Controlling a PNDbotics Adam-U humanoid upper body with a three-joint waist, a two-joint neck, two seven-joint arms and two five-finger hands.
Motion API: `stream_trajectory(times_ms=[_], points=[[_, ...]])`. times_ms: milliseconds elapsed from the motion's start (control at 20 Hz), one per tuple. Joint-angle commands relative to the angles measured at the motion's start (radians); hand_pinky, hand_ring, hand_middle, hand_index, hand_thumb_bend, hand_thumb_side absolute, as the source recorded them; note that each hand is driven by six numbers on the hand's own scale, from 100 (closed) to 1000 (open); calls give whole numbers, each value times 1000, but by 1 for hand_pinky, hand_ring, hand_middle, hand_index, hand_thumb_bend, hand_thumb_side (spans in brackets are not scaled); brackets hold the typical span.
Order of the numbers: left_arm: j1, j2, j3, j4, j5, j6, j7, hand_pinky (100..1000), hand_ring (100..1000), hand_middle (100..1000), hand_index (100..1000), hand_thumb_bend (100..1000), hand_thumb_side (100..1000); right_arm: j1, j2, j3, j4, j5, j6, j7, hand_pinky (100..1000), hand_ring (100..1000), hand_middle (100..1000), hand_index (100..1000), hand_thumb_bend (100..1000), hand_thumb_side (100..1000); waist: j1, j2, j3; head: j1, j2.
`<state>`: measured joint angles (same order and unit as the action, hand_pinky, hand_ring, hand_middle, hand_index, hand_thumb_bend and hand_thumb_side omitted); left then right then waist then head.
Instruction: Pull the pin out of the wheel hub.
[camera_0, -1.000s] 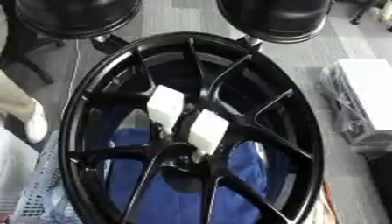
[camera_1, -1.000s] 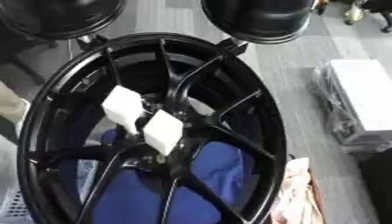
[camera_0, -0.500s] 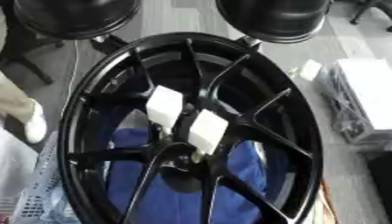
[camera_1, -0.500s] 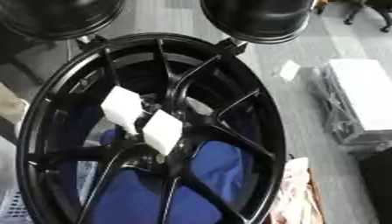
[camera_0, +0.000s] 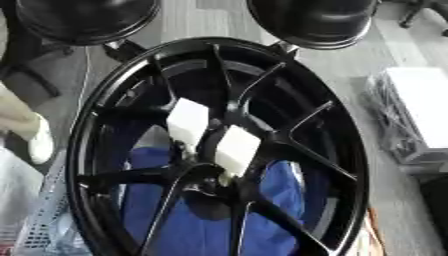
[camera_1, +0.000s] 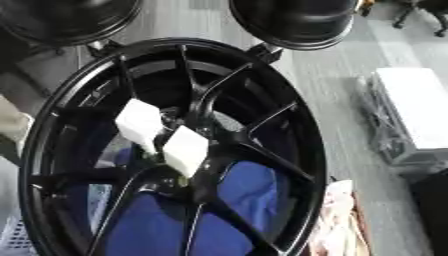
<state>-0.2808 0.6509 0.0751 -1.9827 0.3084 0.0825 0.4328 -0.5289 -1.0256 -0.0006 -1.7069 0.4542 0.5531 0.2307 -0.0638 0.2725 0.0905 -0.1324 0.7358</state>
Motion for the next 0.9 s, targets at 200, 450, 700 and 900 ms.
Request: stream_trajectory(times_ms=[200,450,700,900], points=[[-8,25,13,-17,-3,-2,-2,780,770,786,736,229,856,-21,-26,-22,-18,-22,-2,-31,819,851,752,818,100,194,5,-18,2,0,-12],[-11,25,13,-17,-4,-3,-3,780,770,786,736,228,854,-27,-25,-17,-39,-74,-20,-78,807,823,701,799,100,325,5,-20,5,-1,-14],[-12,25,13,-17,-4,-4,-4,780,770,786,736,228,854,-33,-26,-5,-58,-108,-39,-88,805,817,689,790,100,355,5,-21,7,-2,-19],[-13,25,14,-17,-5,-6,-4,780,770,786,736,228,853,-38,-26,1,-78,-112,-50,-82,806,815,687,789,100,348,5,-22,7,-2,-19]])
